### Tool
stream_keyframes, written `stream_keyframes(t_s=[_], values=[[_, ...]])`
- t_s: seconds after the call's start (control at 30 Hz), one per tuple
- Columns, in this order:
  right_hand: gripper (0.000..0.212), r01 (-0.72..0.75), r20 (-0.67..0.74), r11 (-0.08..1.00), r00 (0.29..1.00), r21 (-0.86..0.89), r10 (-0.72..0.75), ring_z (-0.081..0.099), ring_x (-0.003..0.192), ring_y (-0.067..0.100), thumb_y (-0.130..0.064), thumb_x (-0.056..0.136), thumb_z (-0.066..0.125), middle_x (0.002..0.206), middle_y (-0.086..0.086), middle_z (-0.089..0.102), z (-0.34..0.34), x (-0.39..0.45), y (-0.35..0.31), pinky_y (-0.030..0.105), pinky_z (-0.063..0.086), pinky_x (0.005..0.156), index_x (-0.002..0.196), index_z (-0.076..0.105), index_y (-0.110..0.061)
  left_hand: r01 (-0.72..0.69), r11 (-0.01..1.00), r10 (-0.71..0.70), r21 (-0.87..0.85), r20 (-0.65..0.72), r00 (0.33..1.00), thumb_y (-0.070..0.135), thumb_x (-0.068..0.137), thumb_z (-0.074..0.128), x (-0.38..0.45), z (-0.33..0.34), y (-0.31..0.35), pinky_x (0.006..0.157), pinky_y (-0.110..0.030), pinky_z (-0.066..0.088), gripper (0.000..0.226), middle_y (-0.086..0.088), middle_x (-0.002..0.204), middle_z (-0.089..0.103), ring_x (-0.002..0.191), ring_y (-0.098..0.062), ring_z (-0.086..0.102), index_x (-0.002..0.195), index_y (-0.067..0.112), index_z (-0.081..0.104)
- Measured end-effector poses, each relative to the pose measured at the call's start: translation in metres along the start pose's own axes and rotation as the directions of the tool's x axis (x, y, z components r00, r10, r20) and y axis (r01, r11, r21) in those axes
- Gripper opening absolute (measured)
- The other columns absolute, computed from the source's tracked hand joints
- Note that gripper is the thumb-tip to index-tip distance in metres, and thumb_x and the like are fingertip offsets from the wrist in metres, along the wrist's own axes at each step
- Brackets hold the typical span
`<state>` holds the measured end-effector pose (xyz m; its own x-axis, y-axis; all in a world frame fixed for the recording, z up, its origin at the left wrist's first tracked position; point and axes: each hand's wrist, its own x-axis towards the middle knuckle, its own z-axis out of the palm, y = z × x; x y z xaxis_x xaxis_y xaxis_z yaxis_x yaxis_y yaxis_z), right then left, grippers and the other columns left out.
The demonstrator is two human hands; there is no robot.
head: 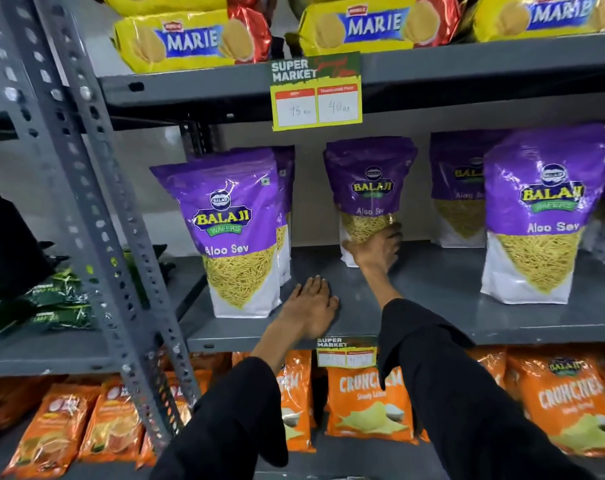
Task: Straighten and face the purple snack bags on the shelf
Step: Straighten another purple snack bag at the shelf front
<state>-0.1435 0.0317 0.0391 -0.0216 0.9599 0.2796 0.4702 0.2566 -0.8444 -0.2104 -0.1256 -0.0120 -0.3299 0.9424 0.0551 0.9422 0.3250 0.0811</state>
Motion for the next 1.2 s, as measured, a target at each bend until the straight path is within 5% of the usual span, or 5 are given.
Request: stream_keyframes(t_s=[0.6,1.2], values=[[0.13,0.092,-0.005,0.994,0.996,-0.063,-0.093,0.047,0.128,0.043,-0.048,0.06,0.093,0.141,0.027,0.043,-0.027,-0.037,0.018,0.05,0.047,0.101,0.152,0.019,0.007,0.028,0.998,-0.029,-0.052,-0.019,0.999,0.042,0.106,0.015,-0.004,-0.001,0.002,0.128,-0.042,0.004,0.065,-0.01,0.171,0.005,0.158,-0.024,0.003,0.161,0.007,0.01],[0.129,0.2,0.003,0.98,0.98,-0.021,-0.2,0.038,0.14,0.039,-0.057,0.066,0.086,0.151,0.021,0.036,-0.097,-0.122,0.047,0.05,0.041,0.11,0.158,0.013,-0.004,0.071,0.997,-0.071,-0.004,0.056,0.996,0.042,0.107,0.012,-0.01,-0.008,0.009,0.128,-0.042,0.004,0.065,-0.008,0.171,0.0,0.158,-0.023,-0.001,0.162,0.009,0.004]])
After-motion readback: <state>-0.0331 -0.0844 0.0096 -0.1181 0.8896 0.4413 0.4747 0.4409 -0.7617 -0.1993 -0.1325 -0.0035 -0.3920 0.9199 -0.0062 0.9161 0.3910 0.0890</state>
